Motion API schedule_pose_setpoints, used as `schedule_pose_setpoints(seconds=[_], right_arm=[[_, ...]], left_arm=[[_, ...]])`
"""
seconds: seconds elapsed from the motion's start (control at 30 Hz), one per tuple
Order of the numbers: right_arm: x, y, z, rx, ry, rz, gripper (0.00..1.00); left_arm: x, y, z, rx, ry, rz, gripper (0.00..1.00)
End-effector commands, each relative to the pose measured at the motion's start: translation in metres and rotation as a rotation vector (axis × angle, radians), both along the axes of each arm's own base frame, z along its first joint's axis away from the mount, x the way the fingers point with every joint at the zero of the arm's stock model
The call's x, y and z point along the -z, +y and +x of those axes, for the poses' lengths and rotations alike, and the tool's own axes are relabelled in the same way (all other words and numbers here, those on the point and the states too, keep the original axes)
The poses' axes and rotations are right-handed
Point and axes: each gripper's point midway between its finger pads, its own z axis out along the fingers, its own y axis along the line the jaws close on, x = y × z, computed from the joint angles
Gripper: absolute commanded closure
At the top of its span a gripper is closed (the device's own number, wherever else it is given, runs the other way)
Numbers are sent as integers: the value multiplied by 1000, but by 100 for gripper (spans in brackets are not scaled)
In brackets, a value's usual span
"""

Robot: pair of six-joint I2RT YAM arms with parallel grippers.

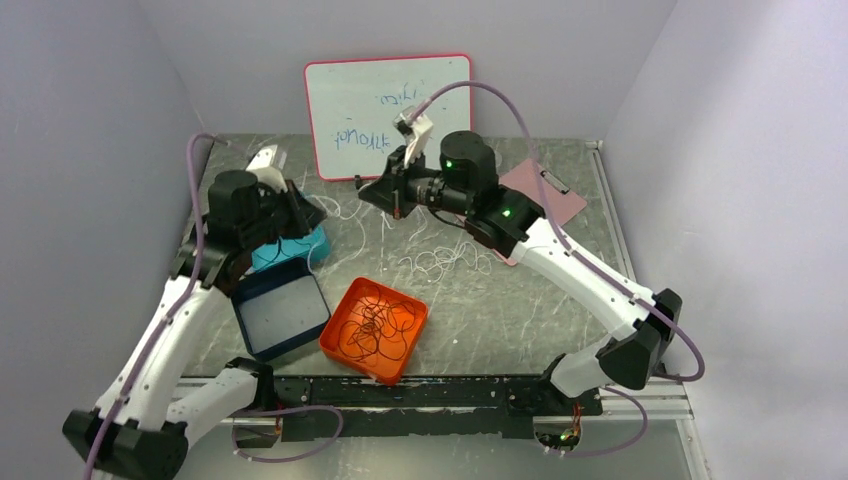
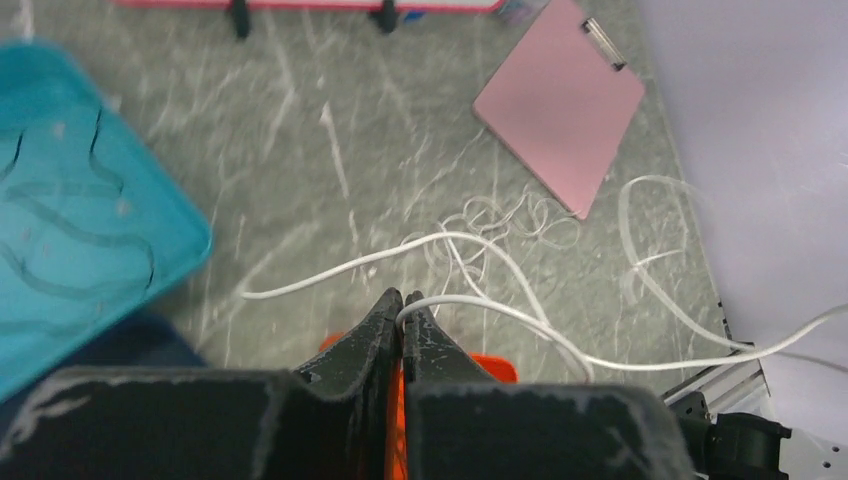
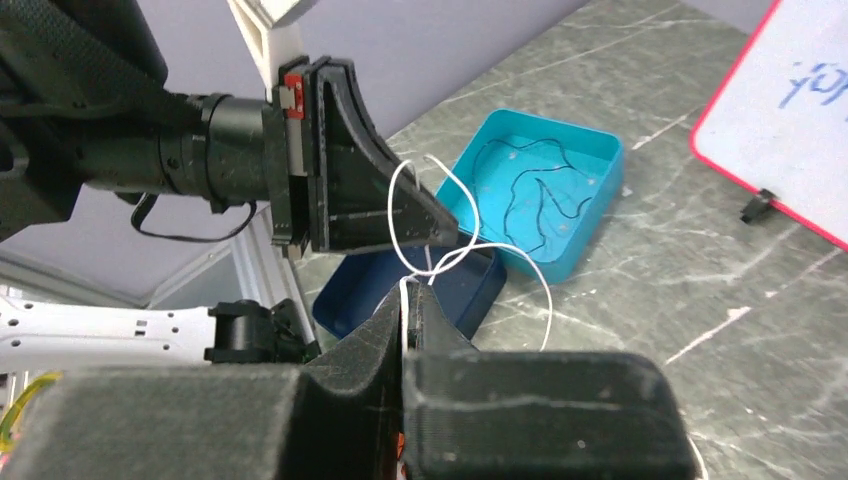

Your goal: Untangle the cables

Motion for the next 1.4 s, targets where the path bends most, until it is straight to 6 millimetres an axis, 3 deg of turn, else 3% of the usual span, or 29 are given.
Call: schedule_pose_setpoints(seconds=[0.0, 0.17, 0.4, 0.73, 0.9, 1.17, 1.37], right_arm=[[-12, 19, -3, -36, -47, 36, 100], [-7, 37, -11, -100, -40, 41, 100], [6, 52, -23, -159, -26, 24, 100], [27, 53, -26, -146, 9, -5, 100], [37, 48, -29, -131, 18, -27, 100], [56, 35, -33, -77, 41, -25, 100], [67, 12, -17, 98, 65, -6, 100]], left_arm=[[39, 33, -38, -191, 184, -8, 93], [66, 57, -66, -342, 284, -5, 93], [106, 85, -83, -577, 380, -36, 93], [180, 97, -84, -769, 514, -53, 93], [206, 103, -74, -847, 568, -7, 93], [252, 81, -61, -782, 687, 1, 93], [263, 61, -42, -700, 697, -16, 93]])
